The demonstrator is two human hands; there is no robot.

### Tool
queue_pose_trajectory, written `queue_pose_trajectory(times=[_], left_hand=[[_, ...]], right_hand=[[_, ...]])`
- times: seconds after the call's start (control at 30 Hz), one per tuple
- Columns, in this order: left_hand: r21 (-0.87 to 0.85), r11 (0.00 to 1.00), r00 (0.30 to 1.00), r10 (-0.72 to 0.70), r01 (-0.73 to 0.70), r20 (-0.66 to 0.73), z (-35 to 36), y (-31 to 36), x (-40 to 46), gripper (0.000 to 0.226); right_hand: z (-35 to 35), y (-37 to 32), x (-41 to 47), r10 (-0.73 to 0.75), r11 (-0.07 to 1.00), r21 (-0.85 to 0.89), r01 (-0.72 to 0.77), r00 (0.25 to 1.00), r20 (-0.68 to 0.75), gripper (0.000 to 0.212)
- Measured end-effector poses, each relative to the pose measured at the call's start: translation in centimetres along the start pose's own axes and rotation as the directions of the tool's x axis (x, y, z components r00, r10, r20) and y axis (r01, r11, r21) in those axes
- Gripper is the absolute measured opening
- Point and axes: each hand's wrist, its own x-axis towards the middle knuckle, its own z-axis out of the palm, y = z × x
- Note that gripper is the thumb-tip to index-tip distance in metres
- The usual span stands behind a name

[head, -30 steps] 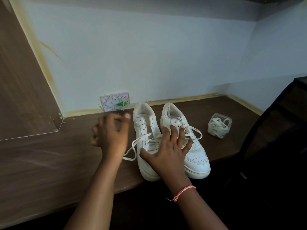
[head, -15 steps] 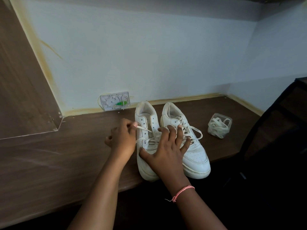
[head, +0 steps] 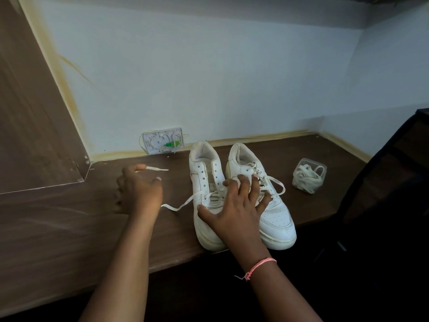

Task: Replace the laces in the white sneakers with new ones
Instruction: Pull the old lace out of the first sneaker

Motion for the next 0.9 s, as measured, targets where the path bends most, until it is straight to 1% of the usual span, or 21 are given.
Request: queue_pose_trajectory(times=[0.03, 0.1, 0.17, 0.2, 0.27, 0.3, 0.33, 0.37, 0.4, 0.43, 0.47, 0.5, 0.57, 0.63, 0.67, 0.7, 0.73, 0.8, 0.87, 0.9], left_hand=[[0.11, 0.994, 0.998, 0.019, -0.024, 0.054, 0.2, 0.1, -0.4, 0.044], [0.28, 0.955, 0.974, 0.03, -0.094, 0.225, 0.4, 0.8, -1.3, 0.056], [0.445, 0.874, 0.921, 0.009, -0.196, 0.389, 1.0, 0.9, -1.9, 0.06], [0.502, 0.832, 0.896, -0.013, -0.237, 0.444, 1.2, 1.0, -2.1, 0.061], [0.564, 0.772, 0.872, -0.025, -0.294, 0.488, 1.4, 1.3, -2.8, 0.063], [0.561, 0.76, 0.865, 0.006, -0.33, 0.501, 1.4, 1.7, -3.2, 0.061], [0.51, 0.771, 0.852, 0.078, -0.381, 0.518, 1.2, 2.0, -3.5, 0.057], [0.415, 0.795, 0.824, 0.177, -0.442, 0.538, 1.0, 2.2, -3.6, 0.052], [0.291, 0.813, 0.782, 0.288, -0.505, 0.552, 0.9, 2.4, -3.6, 0.046], [0.176, 0.806, 0.738, 0.398, -0.565, 0.544, 0.8, 2.5, -3.7, 0.039], [0.106, 0.786, 0.707, 0.477, -0.609, 0.522, 0.7, 2.5, -3.9, 0.031], [0.087, 0.772, 0.696, 0.512, -0.63, 0.503, 0.8, 2.5, -4.0, 0.023], [0.118, 0.767, 0.708, 0.506, -0.631, 0.492, 1.1, 2.2, -4.2, 0.014], [0.158, 0.766, 0.721, 0.484, -0.623, 0.496, 1.5, 2.1, -4.6, 0.008], [0.177, 0.765, 0.727, 0.474, -0.619, 0.496, 1.6, 2.2, -4.8, 0.007], [0.2, 0.756, 0.73, 0.47, -0.623, 0.496, 1.8, 2.3, -5.0, 0.01], [0.229, 0.738, 0.728, 0.472, -0.635, 0.498, 2.1, 2.4, -5.2, 0.013], [0.252, 0.715, 0.726, 0.494, -0.652, 0.479, 2.5, 2.3, -5.6, 0.014], [0.218, 0.729, 0.73, 0.517, -0.649, 0.447, 2.7, 2.4, -5.7, 0.008], [0.203, 0.736, 0.731, 0.52, -0.646, 0.442, 2.8, 2.3, -5.7, 0.008]], right_hand=[[-0.3, 0.1, 0.2, -0.024, 1.0, 0.007, 0.024, 0.999, 0.02, 0.076], [-0.9, 0.2, 0.7, -0.079, 0.995, 0.061, 0.077, 0.997, 0.025, 0.055], [-1.2, 0.6, 1.2, -0.135, 0.987, 0.083, 0.138, 0.99, -0.032, 0.031], [-1.1, 0.7, 1.4, -0.158, 0.985, 0.059, 0.162, 0.985, -0.065, 0.023], [-0.7, 1.0, 1.6, -0.181, 0.983, 0.007, 0.182, 0.98, -0.086, 0.018], [-0.4, 1.0, 1.6, -0.184, 0.983, -0.007, 0.184, 0.979, -0.082, 0.018], [-0.2, 0.9, 1.6, -0.187, 0.982, -0.019, 0.186, 0.979, -0.082, 0.017], [-0.2, 0.8, 1.6, -0.189, 0.982, -0.034, 0.186, 0.978, -0.088, 0.016], [-0.1, 0.7, 1.7, -0.189, 0.982, -0.046, 0.185, 0.977, -0.096, 0.015], [-0.1, 0.7, 1.8, -0.187, 0.982, -0.052, 0.182, 0.977, -0.107, 0.015], [-0.1, 0.7, 1.9, -0.184, 0.982, -0.056, 0.178, 0.976, -0.115, 0.015], [-0.1, 0.6, 1.9, -0.176, 0.984, -0.055, 0.17, 0.976, -0.128, 0.015], [-0.1, 0.7, 1.9, -0.129, 0.991, -0.044, 0.123, 0.974, -0.189, 0.014], [-0.5, 1.0, 1.9, -0.05, 0.999, -0.02, 0.046, 0.97, -0.239, 0.022], [-0.8, 1.3, 1.9, -0.017, 1.0, -0.004, 0.017, 0.974, -0.226, 0.028], [-1.2, 1.4, 1.8, 0.008, 1.0, 0.026, -0.004, 0.985, -0.172, 0.037], [-1.5, 1.4, 1.6, 0.025, 0.998, 0.067, -0.02, 0.996, -0.084, 0.049], [-1.9, 1.3, 1.2, 0.02, 0.993, 0.117, -0.031, 0.996, 0.092, 0.079], [-1.9, 1.0, 0.9, -0.007, 0.997, 0.081, -0.008, 0.983, 0.186, 0.107], [-1.7, 0.9, 0.7, -0.015, 0.999, 0.048, 0.005, 0.977, 0.212, 0.114]])
